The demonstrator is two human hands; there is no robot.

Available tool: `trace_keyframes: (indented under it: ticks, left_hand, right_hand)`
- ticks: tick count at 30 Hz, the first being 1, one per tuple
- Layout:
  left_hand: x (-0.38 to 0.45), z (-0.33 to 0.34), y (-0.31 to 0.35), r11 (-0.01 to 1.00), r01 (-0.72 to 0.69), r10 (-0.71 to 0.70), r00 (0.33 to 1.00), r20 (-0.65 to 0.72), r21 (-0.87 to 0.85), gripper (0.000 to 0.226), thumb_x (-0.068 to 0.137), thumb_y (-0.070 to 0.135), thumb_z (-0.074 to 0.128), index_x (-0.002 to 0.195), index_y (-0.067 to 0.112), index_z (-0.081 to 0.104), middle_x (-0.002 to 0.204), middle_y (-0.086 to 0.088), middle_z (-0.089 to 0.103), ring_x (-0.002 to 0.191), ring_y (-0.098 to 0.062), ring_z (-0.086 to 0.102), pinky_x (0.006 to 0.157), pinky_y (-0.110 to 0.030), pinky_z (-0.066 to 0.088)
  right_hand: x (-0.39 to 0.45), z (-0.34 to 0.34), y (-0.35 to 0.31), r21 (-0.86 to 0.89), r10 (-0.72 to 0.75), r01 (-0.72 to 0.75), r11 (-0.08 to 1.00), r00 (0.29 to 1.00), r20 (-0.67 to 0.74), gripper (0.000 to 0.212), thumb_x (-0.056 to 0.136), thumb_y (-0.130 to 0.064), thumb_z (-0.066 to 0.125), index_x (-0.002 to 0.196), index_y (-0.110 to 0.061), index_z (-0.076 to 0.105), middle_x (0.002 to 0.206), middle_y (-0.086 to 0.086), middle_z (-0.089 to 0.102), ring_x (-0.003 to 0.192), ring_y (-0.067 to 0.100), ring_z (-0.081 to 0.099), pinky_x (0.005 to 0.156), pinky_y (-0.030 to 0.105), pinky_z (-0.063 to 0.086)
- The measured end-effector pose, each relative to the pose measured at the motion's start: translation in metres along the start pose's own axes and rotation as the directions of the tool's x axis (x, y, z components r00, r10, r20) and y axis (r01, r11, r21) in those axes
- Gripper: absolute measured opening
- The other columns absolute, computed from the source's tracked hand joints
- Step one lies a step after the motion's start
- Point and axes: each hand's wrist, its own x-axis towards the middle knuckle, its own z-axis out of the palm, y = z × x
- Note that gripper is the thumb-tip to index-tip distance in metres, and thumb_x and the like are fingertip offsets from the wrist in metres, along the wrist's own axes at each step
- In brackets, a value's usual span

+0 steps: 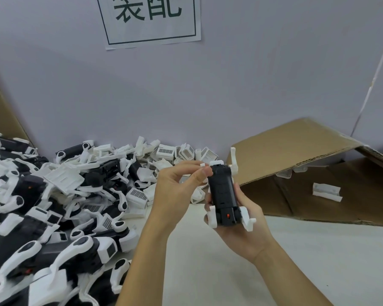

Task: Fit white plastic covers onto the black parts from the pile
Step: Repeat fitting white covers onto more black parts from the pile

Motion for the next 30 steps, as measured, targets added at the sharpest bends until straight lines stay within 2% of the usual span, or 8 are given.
trace_keyframes:
  ticks: [4,7,10,13,15,18,24,30]
  left_hand:
    - [0.001,0.0,-0.002,1.0,-0.002,0.003,1.0,0.017,-0.018,0.02,0.072,0.034,0.075,0.079,0.015,0.081,0.102,-0.005,0.075,0.102,-0.017,0.069,0.083,-0.034,0.059]
    - [0.002,0.0,-0.01,0.996,0.09,-0.09,0.995,-0.032,0.003,0.009,0.085,0.025,0.074,0.087,0.017,0.078,0.089,0.001,0.075,0.094,-0.02,0.07,0.08,-0.032,0.06]
    - [0.004,-0.006,-0.023,0.909,0.286,-0.281,0.958,-0.06,0.302,0.017,0.095,0.025,0.067,0.081,0.016,0.071,0.084,0.001,0.072,0.086,-0.022,0.067,0.082,-0.026,0.055]
    - [0.001,-0.001,-0.032,0.748,0.258,-0.369,0.928,0.059,0.611,0.031,0.102,0.029,0.051,0.078,0.014,0.065,0.078,0.0,0.06,0.074,-0.015,0.053,0.07,-0.027,0.047]
    - [0.001,0.008,-0.033,0.826,0.29,-0.375,0.923,0.088,0.483,0.039,0.103,0.023,0.045,0.079,0.004,0.069,0.075,0.003,0.067,0.071,-0.015,0.062,0.076,-0.032,0.055]
    - [-0.003,0.02,-0.031,0.905,0.399,-0.417,0.902,0.116,0.148,0.029,0.103,0.017,0.047,0.09,0.02,0.073,0.084,0.007,0.078,0.079,-0.008,0.073,0.063,-0.014,0.052]
    - [-0.009,0.017,-0.046,0.842,0.506,-0.517,0.856,-0.012,-0.186,0.032,0.105,0.029,0.047,0.095,0.028,0.078,0.1,0.0,0.078,0.089,-0.011,0.074,0.063,-0.024,0.055]
    - [-0.011,0.022,-0.05,0.808,0.526,-0.551,0.834,-0.023,-0.263,0.032,0.106,0.035,0.043,0.111,0.021,0.071,0.103,0.0,0.076,0.082,-0.006,0.072,0.06,-0.023,0.054]
  right_hand:
    - [0.0,-0.002,0.0,-0.01,-0.021,0.021,1.0,0.999,-0.033,0.048,0.091,-0.043,0.057,0.116,-0.006,0.073,0.093,0.019,0.067,0.078,0.026,0.066,0.073,0.037,0.058]
    - [0.005,-0.004,0.001,-0.184,-0.131,0.1,0.978,0.978,-0.164,0.047,0.097,-0.042,0.052,0.114,-0.005,0.073,0.092,0.018,0.07,0.078,0.025,0.069,0.068,0.035,0.059]
    - [0.013,-0.011,0.007,-0.666,-0.491,0.196,0.719,0.822,-0.288,0.033,0.103,-0.035,0.051,0.114,-0.009,0.068,0.101,0.007,0.073,0.092,0.019,0.07,0.075,0.028,0.054]
    - [0.013,-0.015,0.016,-0.889,-0.672,0.167,0.426,0.716,-0.188,0.027,0.1,-0.035,0.055,0.122,-0.021,0.06,0.106,-0.015,0.067,0.098,-0.009,0.062,0.073,0.007,0.047]
    - [0.012,-0.015,0.021,-0.923,-0.702,0.176,0.341,0.701,-0.125,0.027,0.098,-0.036,0.056,0.124,-0.029,0.053,0.103,-0.021,0.063,0.094,-0.017,0.058,0.07,0.003,0.045]
    - [0.012,-0.013,0.024,-0.936,-0.689,0.201,0.289,0.722,-0.058,0.03,0.097,-0.04,0.056,0.125,-0.035,0.046,0.1,-0.018,0.064,0.088,-0.002,0.065,0.065,0.014,0.051]
    - [0.011,-0.012,0.025,-0.947,-0.648,0.227,0.228,0.761,0.026,0.01,0.098,-0.034,0.059,0.108,-0.035,0.058,0.09,-0.012,0.071,0.081,-0.001,0.067,0.064,0.009,0.048]
    - [0.014,-0.015,0.022,-0.959,-0.768,0.2,0.203,0.639,-0.03,0.02,0.094,-0.038,0.061,0.104,-0.022,0.067,0.099,-0.003,0.062,0.091,-0.001,0.057,0.073,0.007,0.042]
